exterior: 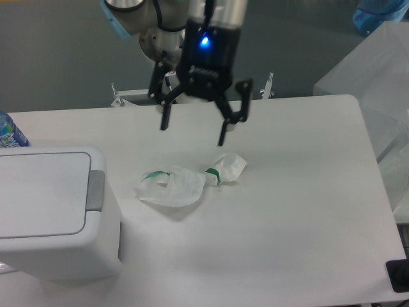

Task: Open the trash can
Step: 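Move the open gripper down toward the white trash can lid, then lower the gripper onto the trash can lid edge beside the bag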

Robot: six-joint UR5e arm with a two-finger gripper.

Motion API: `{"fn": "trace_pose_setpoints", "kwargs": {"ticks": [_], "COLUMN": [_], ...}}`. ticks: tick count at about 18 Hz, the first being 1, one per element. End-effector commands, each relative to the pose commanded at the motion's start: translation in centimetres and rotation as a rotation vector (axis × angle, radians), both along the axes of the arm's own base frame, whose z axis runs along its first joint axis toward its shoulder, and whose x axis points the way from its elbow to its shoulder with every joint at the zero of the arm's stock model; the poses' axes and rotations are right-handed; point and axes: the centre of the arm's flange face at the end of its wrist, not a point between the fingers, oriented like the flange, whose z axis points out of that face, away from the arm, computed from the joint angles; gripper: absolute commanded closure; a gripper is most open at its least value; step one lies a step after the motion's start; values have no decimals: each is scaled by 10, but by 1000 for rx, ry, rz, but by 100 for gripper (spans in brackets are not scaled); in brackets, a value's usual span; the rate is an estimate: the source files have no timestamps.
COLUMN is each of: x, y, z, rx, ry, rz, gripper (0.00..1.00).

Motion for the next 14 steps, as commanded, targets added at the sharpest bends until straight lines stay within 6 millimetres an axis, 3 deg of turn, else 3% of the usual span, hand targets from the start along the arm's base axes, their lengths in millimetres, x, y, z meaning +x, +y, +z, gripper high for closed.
{"fn": "trace_pose_setpoints", "kwargs": {"ticks": [3, 7, 11, 14], "x": [3, 6, 17, 17], "y": [16, 26, 55, 59], "z": [-20, -23, -43, -47], "rx": [-23, 10, 28, 30], "ry": [-60, -124, -170, -172], "rz": [24, 129, 177, 179], "gripper": [0, 0, 0, 0]}}
